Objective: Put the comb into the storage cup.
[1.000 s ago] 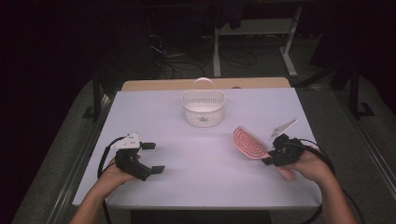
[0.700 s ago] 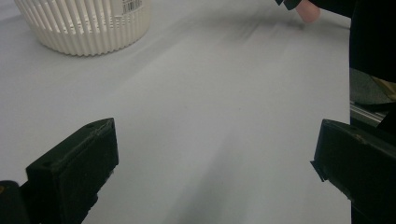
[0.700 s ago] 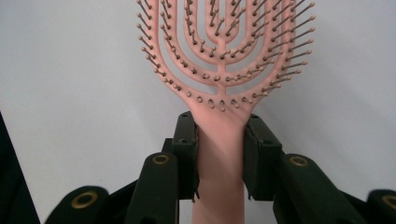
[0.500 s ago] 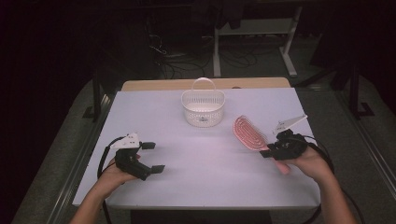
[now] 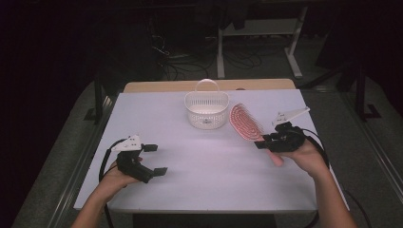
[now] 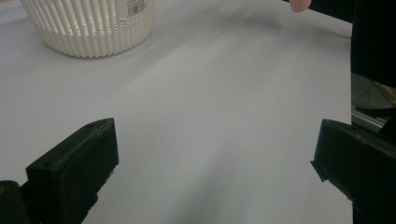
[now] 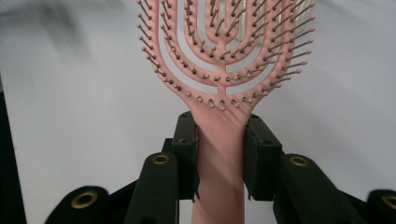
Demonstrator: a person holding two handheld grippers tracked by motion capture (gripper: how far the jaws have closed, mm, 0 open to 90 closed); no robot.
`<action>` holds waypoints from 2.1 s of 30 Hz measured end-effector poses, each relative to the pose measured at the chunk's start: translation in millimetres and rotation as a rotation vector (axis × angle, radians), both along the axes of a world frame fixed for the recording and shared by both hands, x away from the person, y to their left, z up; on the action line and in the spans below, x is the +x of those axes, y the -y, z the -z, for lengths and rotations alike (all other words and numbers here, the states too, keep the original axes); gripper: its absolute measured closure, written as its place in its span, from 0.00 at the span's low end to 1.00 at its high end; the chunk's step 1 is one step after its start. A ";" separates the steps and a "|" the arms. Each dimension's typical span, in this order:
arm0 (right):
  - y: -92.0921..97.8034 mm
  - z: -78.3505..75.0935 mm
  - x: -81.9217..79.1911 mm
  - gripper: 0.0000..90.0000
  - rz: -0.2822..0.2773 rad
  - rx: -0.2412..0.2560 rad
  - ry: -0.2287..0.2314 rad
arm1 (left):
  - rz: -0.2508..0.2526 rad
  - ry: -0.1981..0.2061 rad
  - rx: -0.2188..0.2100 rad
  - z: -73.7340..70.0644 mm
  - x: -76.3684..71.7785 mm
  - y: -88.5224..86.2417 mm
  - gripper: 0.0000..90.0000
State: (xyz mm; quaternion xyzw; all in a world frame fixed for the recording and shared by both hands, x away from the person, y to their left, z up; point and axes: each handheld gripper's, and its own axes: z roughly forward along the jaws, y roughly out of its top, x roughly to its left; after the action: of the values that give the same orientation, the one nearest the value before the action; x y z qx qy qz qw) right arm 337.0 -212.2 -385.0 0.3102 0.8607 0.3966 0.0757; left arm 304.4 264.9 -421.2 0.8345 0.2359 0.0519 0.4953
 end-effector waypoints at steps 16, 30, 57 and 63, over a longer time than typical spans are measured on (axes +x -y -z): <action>-24.0 -10.4 10.9 0.76 -0.039 0.043 0.041 | 0.005 0.003 -0.004 0.0 -0.2 0.5 0.00; -46.2 -13.8 20.4 0.76 -0.054 0.079 0.081 | 0.011 -0.004 -0.016 1.4 1.3 0.1 0.00; -84.7 -21.5 29.7 0.76 -0.126 0.124 0.133 | 0.027 0.032 -0.030 -36.5 38.0 24.9 0.00; -83.4 -19.7 28.7 0.76 -0.119 0.125 0.139 | 0.047 0.032 -0.048 -38.3 47.2 35.7 0.00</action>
State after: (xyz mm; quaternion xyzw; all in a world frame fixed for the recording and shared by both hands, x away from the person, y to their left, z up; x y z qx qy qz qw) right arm 365.7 -128.8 -365.3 0.2347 0.8437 0.4739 0.0919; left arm 351.7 229.1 -382.9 0.8267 0.2094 0.0478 0.5200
